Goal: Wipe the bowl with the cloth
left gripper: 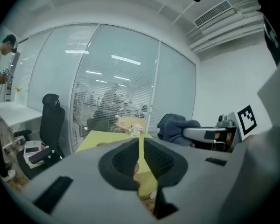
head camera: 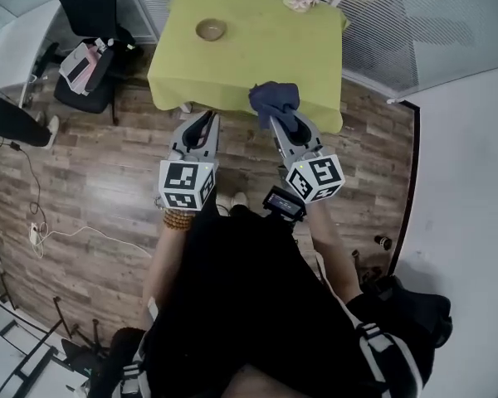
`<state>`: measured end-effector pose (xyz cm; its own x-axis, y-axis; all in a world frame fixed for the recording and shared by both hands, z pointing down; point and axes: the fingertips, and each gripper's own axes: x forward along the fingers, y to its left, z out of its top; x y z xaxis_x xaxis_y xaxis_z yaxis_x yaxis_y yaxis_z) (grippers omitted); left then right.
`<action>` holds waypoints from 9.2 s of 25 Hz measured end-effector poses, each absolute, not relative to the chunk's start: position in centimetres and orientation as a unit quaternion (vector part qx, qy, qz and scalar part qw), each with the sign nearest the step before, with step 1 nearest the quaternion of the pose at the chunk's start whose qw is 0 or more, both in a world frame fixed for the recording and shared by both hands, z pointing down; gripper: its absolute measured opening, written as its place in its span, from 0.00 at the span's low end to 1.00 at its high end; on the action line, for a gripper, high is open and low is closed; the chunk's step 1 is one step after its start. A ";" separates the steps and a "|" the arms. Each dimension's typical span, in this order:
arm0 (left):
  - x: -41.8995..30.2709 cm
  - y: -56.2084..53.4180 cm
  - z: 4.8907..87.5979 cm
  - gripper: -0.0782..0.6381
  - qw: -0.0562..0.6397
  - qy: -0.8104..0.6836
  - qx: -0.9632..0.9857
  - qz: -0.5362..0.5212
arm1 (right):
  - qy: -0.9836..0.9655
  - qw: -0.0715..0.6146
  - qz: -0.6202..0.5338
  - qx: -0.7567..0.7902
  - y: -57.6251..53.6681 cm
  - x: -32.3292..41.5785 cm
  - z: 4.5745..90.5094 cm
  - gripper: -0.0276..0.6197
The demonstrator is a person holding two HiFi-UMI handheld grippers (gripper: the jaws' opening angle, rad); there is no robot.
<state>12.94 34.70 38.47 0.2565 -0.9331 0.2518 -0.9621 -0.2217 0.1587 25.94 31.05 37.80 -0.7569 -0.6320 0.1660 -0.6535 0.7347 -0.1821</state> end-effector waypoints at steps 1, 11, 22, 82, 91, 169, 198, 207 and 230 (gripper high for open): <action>12.0 33.8 38.7 0.16 0.144 -0.606 0.781 0.047 | -0.928 0.047 0.117 0.350 30.2 25.2 37.8 0.18; 1.8 24.4 40.3 0.16 0.172 -0.576 0.797 0.049 | -0.911 0.067 0.114 0.390 21.5 15.9 36.3 0.18; -3.7 17.3 43.7 0.16 0.203 -0.557 0.802 0.070 | -0.890 0.082 0.130 0.430 13.4 10.4 38.1 0.19; -6.2 -9.0 74.1 0.30 0.547 -0.405 0.687 0.253 | -0.838 0.534 0.111 0.027 -12.7 0.0 70.1 0.30; -6.2 -9.9 71.7 0.36 0.604 -0.418 0.656 0.173 | -0.886 0.441 0.129 0.052 -15.6 1.3 63.7 0.30; -12.2 -11.6 37.1 0.27 0.357 -0.527 0.733 -0.241 | -0.874 -0.025 0.265 0.406 -15.2 -4.0 36.8 0.12; -10.8 -11.8 30.1 0.21 0.287 -0.521 0.748 -0.294 | -0.872 -0.084 0.001 0.483 -12.5 -1.7 27.1 0.14; -6.3 -13.1 32.8 0.30 0.291 -0.441 0.822 -0.212 | -0.885 -0.057 0.172 0.428 -15.8 1.3 32.7 0.09; -3.9 -13.7 34.6 0.19 0.317 -0.437 0.825 -0.167 | -0.885 0.072 -0.213 0.408 -13.1 -0.1 28.2 0.12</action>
